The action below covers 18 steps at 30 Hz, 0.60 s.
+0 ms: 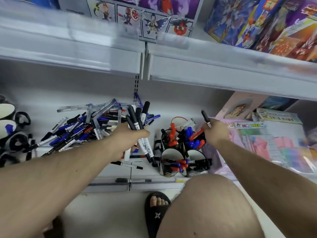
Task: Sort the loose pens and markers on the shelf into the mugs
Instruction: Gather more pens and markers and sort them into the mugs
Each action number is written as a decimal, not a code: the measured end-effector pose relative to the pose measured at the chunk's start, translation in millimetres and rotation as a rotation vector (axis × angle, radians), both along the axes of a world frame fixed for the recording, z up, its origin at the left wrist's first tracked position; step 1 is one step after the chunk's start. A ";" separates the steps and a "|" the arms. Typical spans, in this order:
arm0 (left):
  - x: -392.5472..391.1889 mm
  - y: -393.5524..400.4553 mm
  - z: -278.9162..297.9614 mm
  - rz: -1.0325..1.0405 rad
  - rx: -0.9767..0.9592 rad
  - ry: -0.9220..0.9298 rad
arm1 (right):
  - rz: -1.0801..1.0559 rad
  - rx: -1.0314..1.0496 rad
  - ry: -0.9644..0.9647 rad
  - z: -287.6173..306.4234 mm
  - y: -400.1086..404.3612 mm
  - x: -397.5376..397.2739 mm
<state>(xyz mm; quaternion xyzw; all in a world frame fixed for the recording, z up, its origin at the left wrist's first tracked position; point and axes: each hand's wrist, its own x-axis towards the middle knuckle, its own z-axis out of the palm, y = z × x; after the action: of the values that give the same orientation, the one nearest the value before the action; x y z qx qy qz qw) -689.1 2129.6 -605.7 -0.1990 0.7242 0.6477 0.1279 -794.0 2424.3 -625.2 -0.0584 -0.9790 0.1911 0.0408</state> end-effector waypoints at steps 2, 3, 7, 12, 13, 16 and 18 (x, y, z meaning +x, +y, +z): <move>0.2 -1.8 -4.9 -0.032 -0.024 -0.022 | 0.013 0.044 -0.046 -16.2 1.4 -8.3; 0.7 -2.8 -6.9 -0.040 -0.039 -0.031 | 0.014 0.064 -0.062 -23.4 1.8 -12.2; 0.8 -4.2 -11.1 -0.025 -0.063 -0.063 | 0.025 0.064 -0.076 -39.2 -1.2 -21.9; -0.3 -1.7 -9.2 -0.020 -0.046 -0.068 | 0.082 0.186 -0.155 -57.4 -3.8 -22.2; 0.2 -0.8 -8.9 -0.022 -0.041 -0.070 | 0.093 0.240 -0.195 -60.7 -2.9 -21.5; 1.1 0.8 -6.4 -0.040 -0.026 -0.067 | 0.070 0.224 -0.224 -58.9 1.4 -19.6; 2.6 2.4 -1.4 -0.061 -0.001 -0.061 | 0.066 0.149 -0.201 -47.9 1.1 -16.3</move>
<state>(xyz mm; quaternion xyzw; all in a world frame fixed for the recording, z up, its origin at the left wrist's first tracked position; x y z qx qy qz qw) -686.6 2132.0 -607.0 -0.1965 0.7260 0.6367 0.1698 -810.4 2425.3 -673.1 -0.0420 -0.9910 0.1123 -0.0597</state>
